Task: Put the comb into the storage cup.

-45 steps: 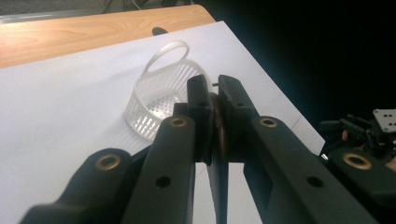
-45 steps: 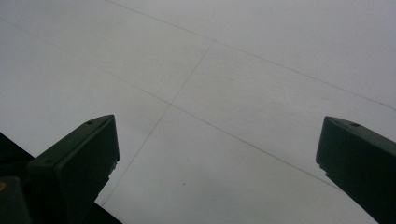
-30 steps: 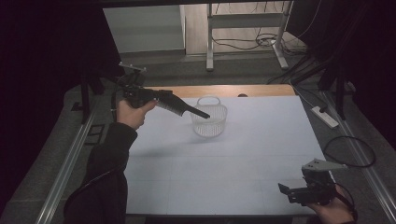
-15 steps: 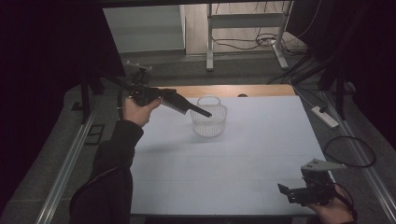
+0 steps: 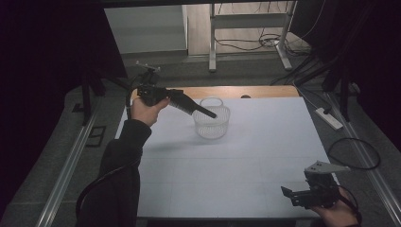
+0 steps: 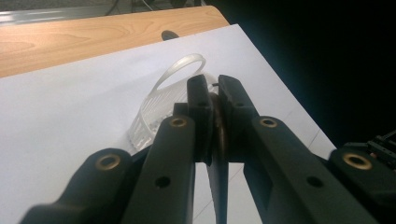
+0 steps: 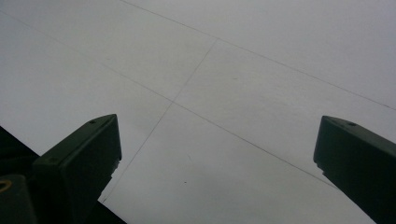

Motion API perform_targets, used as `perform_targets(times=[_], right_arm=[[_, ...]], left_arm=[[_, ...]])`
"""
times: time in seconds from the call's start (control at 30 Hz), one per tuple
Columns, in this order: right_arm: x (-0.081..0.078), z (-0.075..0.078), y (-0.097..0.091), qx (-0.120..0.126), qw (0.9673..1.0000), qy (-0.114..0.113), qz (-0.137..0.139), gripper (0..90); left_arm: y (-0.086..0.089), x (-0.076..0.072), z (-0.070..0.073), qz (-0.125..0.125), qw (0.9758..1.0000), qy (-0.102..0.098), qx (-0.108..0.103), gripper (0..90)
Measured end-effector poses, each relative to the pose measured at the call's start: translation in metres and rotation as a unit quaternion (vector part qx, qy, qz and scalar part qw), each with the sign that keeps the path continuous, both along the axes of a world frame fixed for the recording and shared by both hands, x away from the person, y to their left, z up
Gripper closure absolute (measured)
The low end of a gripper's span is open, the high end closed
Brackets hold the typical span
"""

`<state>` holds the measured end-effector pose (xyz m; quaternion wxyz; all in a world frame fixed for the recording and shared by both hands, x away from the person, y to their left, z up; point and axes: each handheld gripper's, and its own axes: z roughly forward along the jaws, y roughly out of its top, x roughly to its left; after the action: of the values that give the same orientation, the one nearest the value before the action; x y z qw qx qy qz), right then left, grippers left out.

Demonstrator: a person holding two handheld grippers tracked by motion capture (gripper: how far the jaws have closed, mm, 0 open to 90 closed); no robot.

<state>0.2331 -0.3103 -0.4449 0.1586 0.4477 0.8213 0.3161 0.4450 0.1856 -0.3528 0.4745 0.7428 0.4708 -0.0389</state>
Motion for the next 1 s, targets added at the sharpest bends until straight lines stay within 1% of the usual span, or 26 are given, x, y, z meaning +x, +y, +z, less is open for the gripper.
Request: perform_targets(times=[0.37,0.73,0.87,1.0], right_arm=[[-0.001,0.0,0.0,-0.001,1.0,-0.001,0.001,1.7],[-0.001,0.0,0.0,0.001,1.0,-0.003,0.004,1.7],[-0.001,0.0,0.0,0.001,1.0,-0.003,0.004,1.7],[-0.001,0.0,0.0,0.001,1.0,-0.004,0.005,1.8]], left_arm=[[-0.013,0.008,-0.007,-0.006,1.0,0.003,0.005,83.7],[-0.021,0.015,-0.013,-0.007,0.9999,0.007,0.01,83.7],[-0.026,0.017,-0.016,-0.009,0.9998,0.009,0.017,83.7],[-0.029,0.019,-0.017,-0.009,0.9998,0.01,0.017,83.6]])
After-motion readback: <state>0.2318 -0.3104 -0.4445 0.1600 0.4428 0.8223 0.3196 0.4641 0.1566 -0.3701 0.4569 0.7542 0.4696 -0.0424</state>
